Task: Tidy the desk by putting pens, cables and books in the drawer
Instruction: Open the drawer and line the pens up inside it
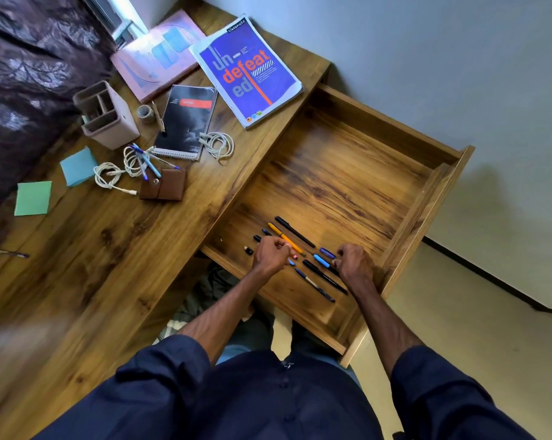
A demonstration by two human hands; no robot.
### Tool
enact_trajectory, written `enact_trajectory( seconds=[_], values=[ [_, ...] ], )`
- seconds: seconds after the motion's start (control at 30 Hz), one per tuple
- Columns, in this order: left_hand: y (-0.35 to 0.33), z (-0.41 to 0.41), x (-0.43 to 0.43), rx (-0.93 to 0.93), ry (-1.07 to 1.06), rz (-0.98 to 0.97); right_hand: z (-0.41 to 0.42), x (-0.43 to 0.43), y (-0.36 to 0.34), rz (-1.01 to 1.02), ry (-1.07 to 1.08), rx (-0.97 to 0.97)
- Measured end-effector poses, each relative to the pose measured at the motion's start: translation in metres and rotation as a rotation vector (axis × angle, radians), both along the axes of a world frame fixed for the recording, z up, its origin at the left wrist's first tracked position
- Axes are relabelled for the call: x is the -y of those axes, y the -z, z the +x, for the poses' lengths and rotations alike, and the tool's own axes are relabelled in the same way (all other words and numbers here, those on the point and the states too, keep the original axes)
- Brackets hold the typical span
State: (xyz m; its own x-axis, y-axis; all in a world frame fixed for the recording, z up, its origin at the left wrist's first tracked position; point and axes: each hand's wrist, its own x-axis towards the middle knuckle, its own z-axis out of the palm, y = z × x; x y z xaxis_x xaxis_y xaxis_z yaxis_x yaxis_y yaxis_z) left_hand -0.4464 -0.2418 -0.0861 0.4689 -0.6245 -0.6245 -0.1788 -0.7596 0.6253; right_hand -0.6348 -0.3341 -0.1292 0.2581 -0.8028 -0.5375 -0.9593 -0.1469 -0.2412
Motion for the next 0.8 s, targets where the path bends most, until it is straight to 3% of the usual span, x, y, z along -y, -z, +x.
enact_trajectory(
  seconds=[0.23,0.43,0.67,0.8],
  values=[
    [-0.025,0.035,-0.019,0.078,-0.004,-0.114,0.067,-0.008,-0.041,-0.312,-0.037,0.386],
    [-0.065,0.099,-0.037,0.156,-0.160,-0.265,0.171,-0.022,-0.089,-0.368,-0.186,0.668],
    [-0.092,0.198,-0.075,0.252,-0.322,-0.377,0.277,-0.053,-0.122,-0.373,-0.369,0.797],
    [-0.091,0.252,-0.103,0.280,-0.430,-0.367,0.329,-0.076,-0.121,-0.344,-0.433,0.762]
  ],
)
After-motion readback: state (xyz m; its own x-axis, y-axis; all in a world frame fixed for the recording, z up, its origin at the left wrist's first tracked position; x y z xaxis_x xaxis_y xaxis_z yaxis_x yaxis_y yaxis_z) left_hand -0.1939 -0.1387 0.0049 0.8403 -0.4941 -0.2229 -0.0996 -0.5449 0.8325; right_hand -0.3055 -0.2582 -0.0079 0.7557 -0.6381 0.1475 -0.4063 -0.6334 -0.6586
